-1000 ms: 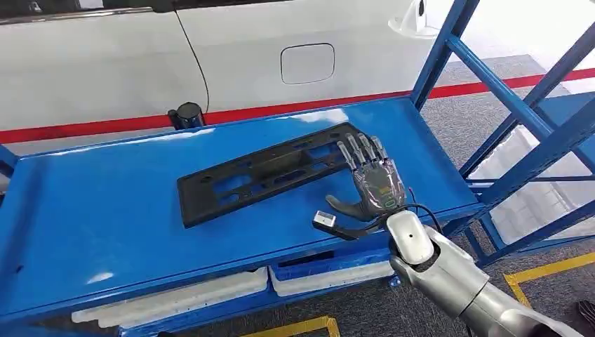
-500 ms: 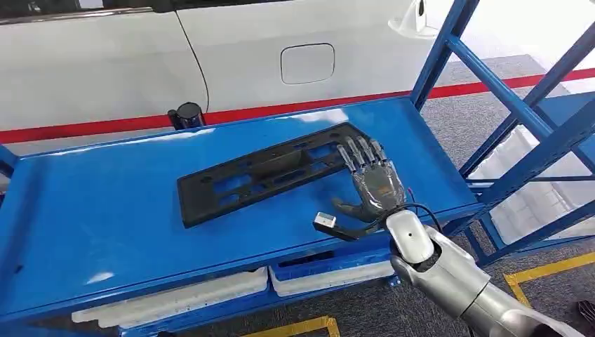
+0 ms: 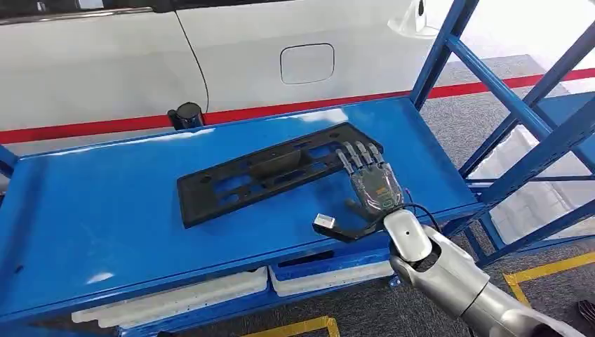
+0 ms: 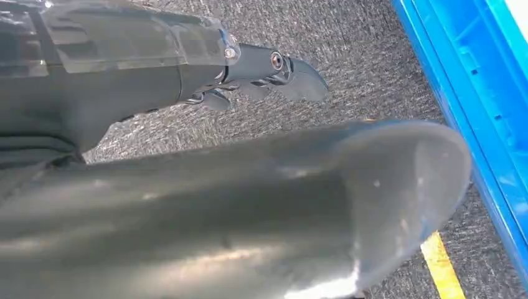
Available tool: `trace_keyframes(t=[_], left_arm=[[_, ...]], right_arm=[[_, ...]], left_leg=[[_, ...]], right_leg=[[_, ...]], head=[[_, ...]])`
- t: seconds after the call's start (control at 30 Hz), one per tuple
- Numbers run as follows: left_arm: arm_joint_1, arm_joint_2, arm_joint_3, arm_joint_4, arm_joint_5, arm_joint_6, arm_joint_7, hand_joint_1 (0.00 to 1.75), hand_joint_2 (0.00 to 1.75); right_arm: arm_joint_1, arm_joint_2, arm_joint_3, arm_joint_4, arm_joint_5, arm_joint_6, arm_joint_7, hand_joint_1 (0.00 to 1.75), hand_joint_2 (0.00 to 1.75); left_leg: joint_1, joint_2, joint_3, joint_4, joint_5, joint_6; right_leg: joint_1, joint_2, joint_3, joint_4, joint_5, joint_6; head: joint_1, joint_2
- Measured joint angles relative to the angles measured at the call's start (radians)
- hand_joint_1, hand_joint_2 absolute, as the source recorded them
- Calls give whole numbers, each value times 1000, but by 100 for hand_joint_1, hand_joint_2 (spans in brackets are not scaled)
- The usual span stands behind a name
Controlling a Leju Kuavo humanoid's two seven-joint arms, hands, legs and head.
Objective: Take the parts from the cabinet and place them on the table.
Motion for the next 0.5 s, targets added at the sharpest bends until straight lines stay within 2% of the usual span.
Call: trace_keyframes(t=[0.5], left_arm=[[0,0,0,0,2,0,-2,0,0]], right_arm=[[0,-8,0,-7,-9,15,2,0,175]], left_leg=[[0,0,0,0,0,0]], right_leg=[[0,0,0,0,0,0]], head=[[0,0]])
